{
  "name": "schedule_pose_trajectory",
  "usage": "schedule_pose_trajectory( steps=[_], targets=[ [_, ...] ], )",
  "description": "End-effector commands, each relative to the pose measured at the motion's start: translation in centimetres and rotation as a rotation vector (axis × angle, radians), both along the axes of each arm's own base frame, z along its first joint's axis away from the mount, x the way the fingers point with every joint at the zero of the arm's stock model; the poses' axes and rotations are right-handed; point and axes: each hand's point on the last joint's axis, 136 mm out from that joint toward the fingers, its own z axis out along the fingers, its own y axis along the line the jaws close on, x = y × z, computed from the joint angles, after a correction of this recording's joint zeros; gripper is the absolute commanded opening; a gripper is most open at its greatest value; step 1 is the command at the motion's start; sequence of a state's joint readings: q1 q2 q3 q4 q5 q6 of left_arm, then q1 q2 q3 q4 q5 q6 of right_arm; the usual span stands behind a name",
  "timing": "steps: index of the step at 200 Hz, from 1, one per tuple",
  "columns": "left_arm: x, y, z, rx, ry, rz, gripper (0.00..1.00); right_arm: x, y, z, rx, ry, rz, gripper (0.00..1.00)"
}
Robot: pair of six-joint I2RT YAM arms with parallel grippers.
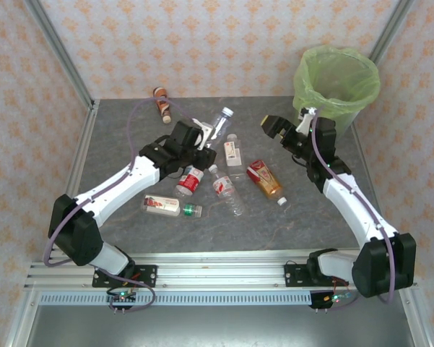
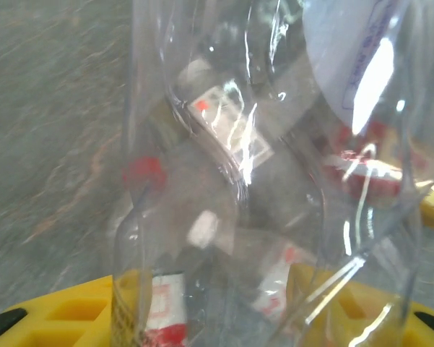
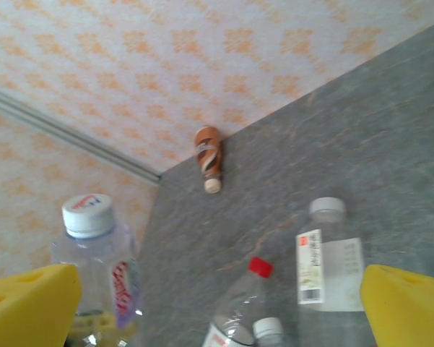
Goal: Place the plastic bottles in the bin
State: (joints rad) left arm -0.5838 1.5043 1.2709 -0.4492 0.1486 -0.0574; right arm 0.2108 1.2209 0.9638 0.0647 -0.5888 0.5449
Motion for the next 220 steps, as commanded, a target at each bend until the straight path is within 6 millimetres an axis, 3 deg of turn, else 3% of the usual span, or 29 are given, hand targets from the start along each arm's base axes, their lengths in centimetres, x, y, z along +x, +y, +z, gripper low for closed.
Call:
schedule_pose_trajectory(
  steps=[1,58,97,198,220],
  targets=[
    [0.2,-3.0,2.4,-0.093,-0.046,-0.059,0.37,-0.6,1.8,2.9,0.054,-0.011,0.069,1.00],
    [-0.9,-7.0,2.7,-0.133,-0.048,-0.173,0.37,0.2,3.1,3.9,0.140,0.053,0.101,0.99],
    [-1.3,-8.3,2.6,-0.142,-0.045,-0.217,0.37,0.4,3.8,3.0,0.118,0.089,0.130,0.92],
    [-1.7,-9.5,1.9,-0.127,-0.018,-0.268,0.37,0.6,4.6,2.6,0.082,0.074,0.186,0.33],
    [-1.7,-9.4,1.9,-0.121,-0.015,-0.269,0.37,0.6,4.3,2.3,0.059,0.069,0.172,0.15]
  ],
)
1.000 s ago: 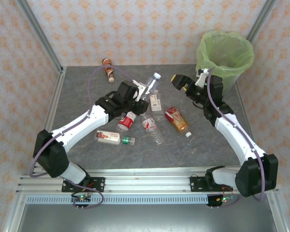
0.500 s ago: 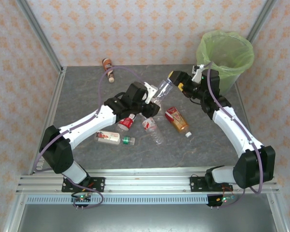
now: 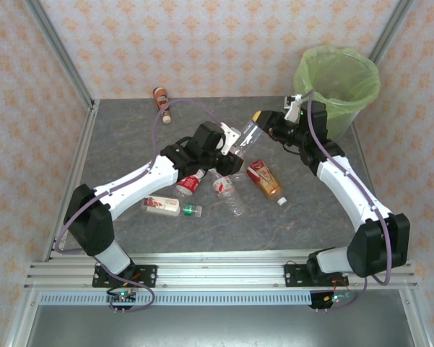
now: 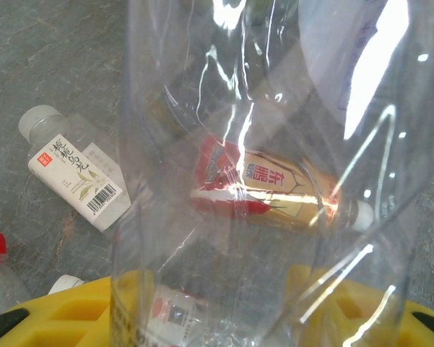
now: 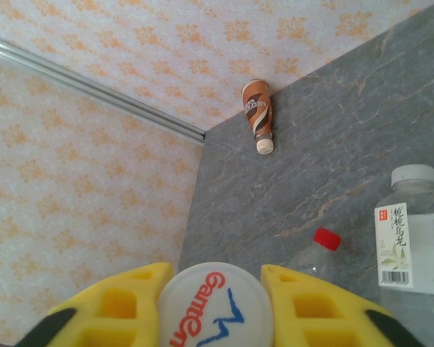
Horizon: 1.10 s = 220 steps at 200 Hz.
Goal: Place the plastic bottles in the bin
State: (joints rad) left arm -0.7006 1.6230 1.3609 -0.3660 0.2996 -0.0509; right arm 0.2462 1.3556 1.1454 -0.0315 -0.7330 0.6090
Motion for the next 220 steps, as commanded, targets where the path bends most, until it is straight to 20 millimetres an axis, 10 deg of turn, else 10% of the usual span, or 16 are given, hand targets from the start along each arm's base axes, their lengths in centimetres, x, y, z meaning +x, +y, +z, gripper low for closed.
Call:
schedule_pose_trajectory(
  steps=[1,11,50,120,220],
  targets=[
    [-0.1,-0.8,1.5,-0.014,-0.029,-0.035,0.37,-0.2,0.2,0.8,-0.018,-0.031,0.014,0.14],
    [-0.1,-0.8,1.5,-0.012,-0.030,-0.036,0.37,-0.1,-0.1,0.5,-0.033,-0.035,-0.009,0.00],
    [0.0,-0.5,1.5,-0.003,-0.035,-0.024,0.42,0.1,-0.9,0.3,-0.055,-0.051,-0.056,0.00],
    [-0.8,0.1,2.6,-0.063,-0.071,-0.034,0.99,0.2,-3.1,0.7,-0.120,-0.113,-0.173,0.00],
    [2.3,10.6,5.9,-0.160,-0.300,0.483,1.00,0.5,-8.2,2.0,-0.294,-0.205,-0.426,0.00]
  ],
)
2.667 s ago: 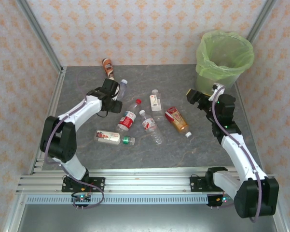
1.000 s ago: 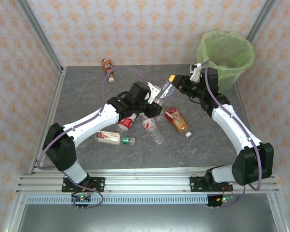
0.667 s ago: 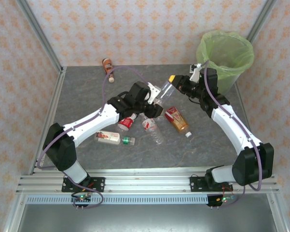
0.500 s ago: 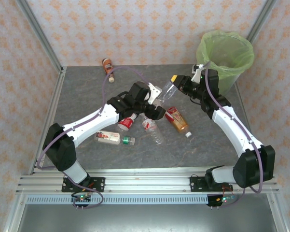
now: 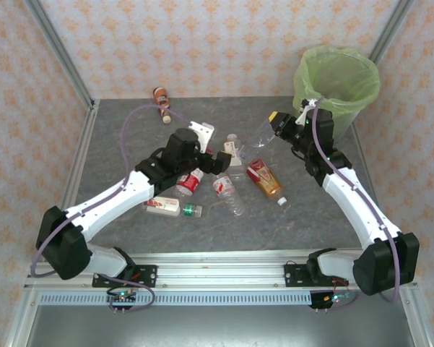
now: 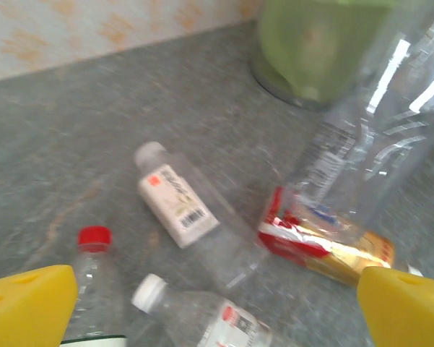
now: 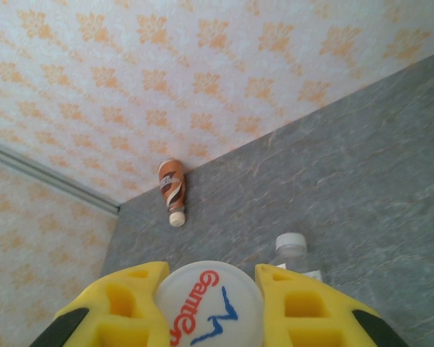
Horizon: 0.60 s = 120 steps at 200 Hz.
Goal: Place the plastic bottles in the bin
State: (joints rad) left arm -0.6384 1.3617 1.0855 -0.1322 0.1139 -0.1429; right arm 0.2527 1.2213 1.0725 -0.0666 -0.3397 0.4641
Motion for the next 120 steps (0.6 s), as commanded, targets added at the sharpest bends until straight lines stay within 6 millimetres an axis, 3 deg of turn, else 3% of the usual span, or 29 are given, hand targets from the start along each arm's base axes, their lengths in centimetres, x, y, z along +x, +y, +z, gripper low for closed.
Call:
schedule_pose_trajectory(
  steps=[1,13,17,56,101,120],
  targets=[
    [1.5,3.7,2.4,-0.055,-0.108,0.223,1.00,0.1,-2.2,1.6,-0.077,-0.071,-0.104,0.00],
    [1.5,5.4,2.7,-0.066,-0.129,0.304,1.00,0.5,-3.1,2.0,-0.093,-0.095,-0.157,0.00],
    [1.5,6.0,2.7,-0.065,-0.134,0.332,1.00,0.1,-3.5,3.1,-0.089,-0.130,-0.176,0.00],
    [1.3,11.0,1.6,0.000,-0.144,0.581,1.00,0.4,-6.5,7.2,-0.027,-0.316,-0.342,0.00],
    [0.4,14.4,0.5,0.035,-0.130,0.761,1.00,1.4,-9.1,11.8,0.024,-0.441,-0.422,0.00],
    [0.2,14.6,0.6,-0.008,-0.136,0.771,1.00,2.3,-9.8,13.7,0.039,-0.477,-0.418,0.00]
  ],
)
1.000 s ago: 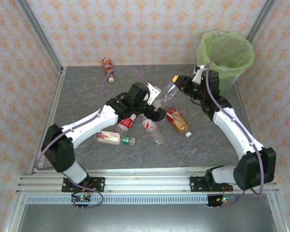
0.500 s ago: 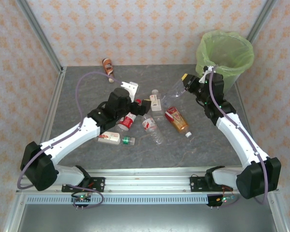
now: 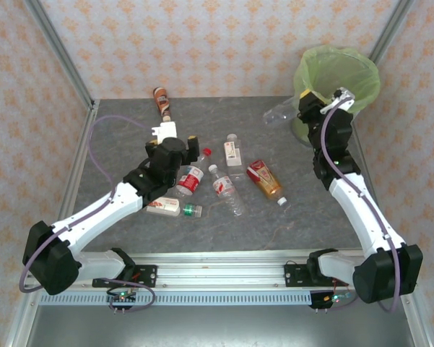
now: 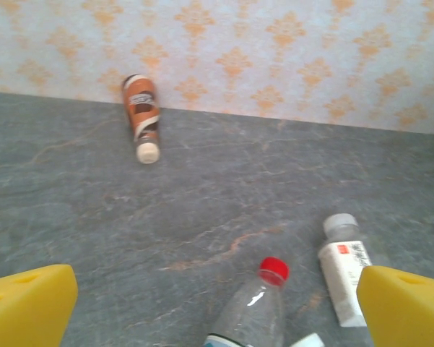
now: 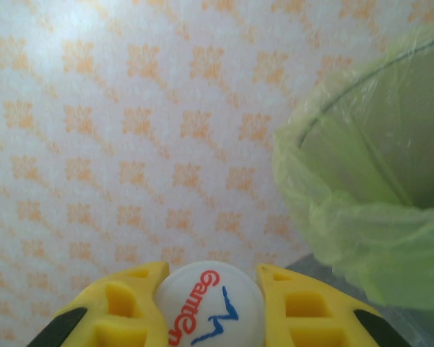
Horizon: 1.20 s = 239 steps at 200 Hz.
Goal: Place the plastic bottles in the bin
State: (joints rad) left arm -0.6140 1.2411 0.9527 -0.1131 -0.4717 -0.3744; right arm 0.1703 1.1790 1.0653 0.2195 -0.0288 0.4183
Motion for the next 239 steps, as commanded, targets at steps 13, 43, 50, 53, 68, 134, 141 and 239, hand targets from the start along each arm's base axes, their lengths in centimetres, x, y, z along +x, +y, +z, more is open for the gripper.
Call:
schedule_pose_trajectory(
  steps=[13,43,50,53,68,134,141,239],
  targets=[
    [-0.9,2.5,-0.1,-0.033,-0.029,0.119,1.00,1.1,-1.5,6.7,0.032,-0.172,-0.016,0.00],
    [-1.1,3.5,-0.3,-0.005,-0.017,0.171,1.00,2.2,-3.0,8.2,-0.005,-0.196,-0.072,0.00],
    [-1.2,3.6,-0.5,0.004,-0.012,0.178,1.00,2.3,-3.5,8.6,-0.012,-0.205,-0.094,0.00],
    [-1.2,3.7,-0.5,0.010,-0.008,0.179,1.00,2.4,-3.7,8.8,-0.015,-0.209,-0.100,0.00],
    [-1.3,3.7,-0.7,0.025,0.001,0.174,1.00,2.7,-4.9,9.4,-0.025,-0.220,-0.129,0.00],
    [-1.6,3.9,-1.0,0.035,0.011,0.170,1.00,3.9,-8.7,11.1,-0.276,-0.247,-0.300,0.00],
    [-1.6,3.9,-1.0,0.035,0.012,0.168,1.00,4.2,-8.8,11.1,-0.319,-0.240,-0.307,0.00],
    [-2.5,4.8,-1.5,0.020,0.008,0.192,1.00,9.6,-10.5,4.8,-0.656,-0.010,-0.386,0.00]
  ],
)
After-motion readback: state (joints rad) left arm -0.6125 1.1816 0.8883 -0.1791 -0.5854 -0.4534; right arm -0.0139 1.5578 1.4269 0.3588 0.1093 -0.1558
